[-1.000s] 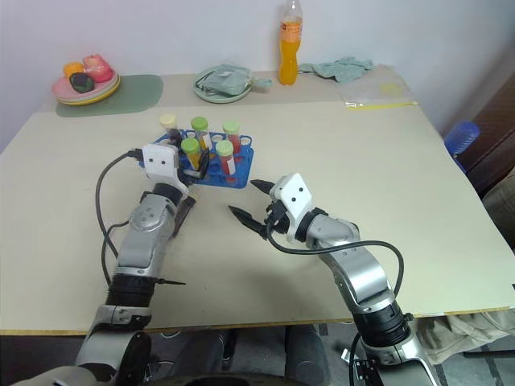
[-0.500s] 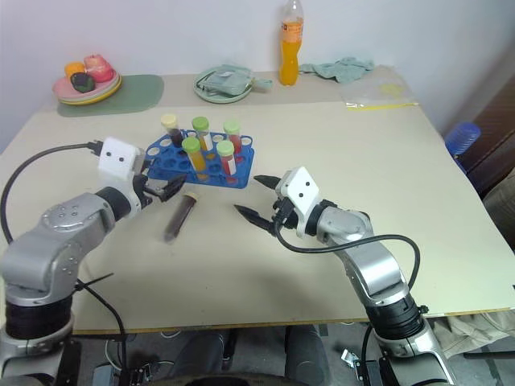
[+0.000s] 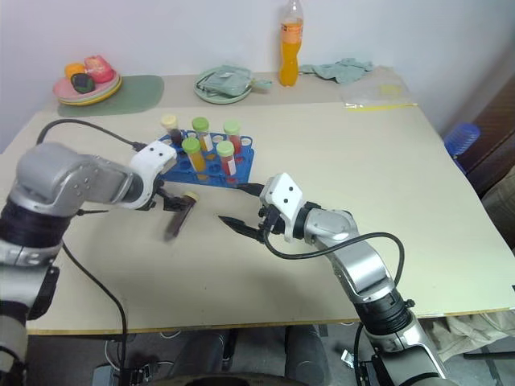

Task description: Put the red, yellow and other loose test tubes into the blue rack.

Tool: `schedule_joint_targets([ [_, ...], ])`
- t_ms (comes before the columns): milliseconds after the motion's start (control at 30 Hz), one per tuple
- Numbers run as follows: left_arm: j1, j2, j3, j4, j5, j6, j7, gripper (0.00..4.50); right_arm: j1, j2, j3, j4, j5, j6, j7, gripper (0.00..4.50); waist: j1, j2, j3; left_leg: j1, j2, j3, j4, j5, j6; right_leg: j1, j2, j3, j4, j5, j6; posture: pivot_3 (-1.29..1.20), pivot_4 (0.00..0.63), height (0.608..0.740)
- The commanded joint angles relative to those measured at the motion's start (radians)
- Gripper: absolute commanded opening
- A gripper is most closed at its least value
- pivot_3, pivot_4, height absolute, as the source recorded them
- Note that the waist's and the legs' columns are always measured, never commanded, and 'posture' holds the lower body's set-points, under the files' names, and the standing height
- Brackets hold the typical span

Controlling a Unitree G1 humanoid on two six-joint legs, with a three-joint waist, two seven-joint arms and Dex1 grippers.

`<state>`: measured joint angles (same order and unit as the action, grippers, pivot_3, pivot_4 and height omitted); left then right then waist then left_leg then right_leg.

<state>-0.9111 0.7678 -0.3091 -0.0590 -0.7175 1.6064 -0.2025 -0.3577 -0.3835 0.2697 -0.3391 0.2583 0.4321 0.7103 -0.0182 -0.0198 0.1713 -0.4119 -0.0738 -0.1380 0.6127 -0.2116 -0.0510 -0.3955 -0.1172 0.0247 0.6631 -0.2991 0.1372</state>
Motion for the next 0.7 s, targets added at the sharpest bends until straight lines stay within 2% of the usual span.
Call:
schedule_joint_targets([
  [33, -0.073, -0.021, -0.058, 0.090, -0.062, 0.008, 0.063, 4.46, 0.014, 0.024, -0.011, -0.035, 0.006, 0.001, -0.032, 3.81, 0.000, 0.000, 0.000, 0.000, 0.000, 0.000, 0.000, 0.000, 0.000, 0.000, 0.000, 0.000, 0.000, 0.000, 0.000, 0.00, 0.150, 0.740],
  [233, -0.141, -0.046, -0.097, 0.253, -0.236, 0.008, 0.196, 4.46, 0.029, 0.040, -0.016, -0.047, 0.003, 0.005, -0.064, 3.81, -0.004, 0.000, 0.000, 0.000, 0.000, 0.000, 0.000, 0.000, 0.000, -0.001, 0.000, 0.000, 0.001, 0.000, 0.000, 0.00, 0.150, 0.740],
  [333, -0.160, -0.043, -0.098, 0.315, -0.335, 0.008, 0.268, 3.67, 0.029, 0.042, -0.015, -0.047, 0.006, 0.007, -0.067, 3.81, -0.003, 0.000, 0.000, 0.000, 0.000, 0.000, 0.000, 0.000, 0.000, -0.001, 0.000, 0.001, 0.001, 0.000, 0.000, 0.00, 0.150, 0.740],
  [533, -0.177, -0.022, -0.101, 0.393, -0.518, 0.008, 0.437, 0.81, 0.025, 0.044, -0.014, -0.041, 0.016, 0.009, -0.058, 3.81, -0.002, 0.000, 0.000, 0.000, 0.000, 0.000, 0.000, 0.000, 0.000, -0.001, 0.000, 0.001, 0.001, 0.000, 0.000, 0.00, 0.150, 0.740],
  [700, -0.047, -0.024, 0.106, 0.184, -0.459, 0.008, 0.499, 0.73, 0.018, 0.039, -0.013, -0.033, 0.017, 0.007, -0.043, 3.81, -0.005, 0.000, 0.000, 0.000, 0.000, 0.000, 0.000, 0.000, 0.000, -0.002, 0.000, 0.002, 0.002, 0.000, 0.000, 0.00, 0.150, 0.740],
])
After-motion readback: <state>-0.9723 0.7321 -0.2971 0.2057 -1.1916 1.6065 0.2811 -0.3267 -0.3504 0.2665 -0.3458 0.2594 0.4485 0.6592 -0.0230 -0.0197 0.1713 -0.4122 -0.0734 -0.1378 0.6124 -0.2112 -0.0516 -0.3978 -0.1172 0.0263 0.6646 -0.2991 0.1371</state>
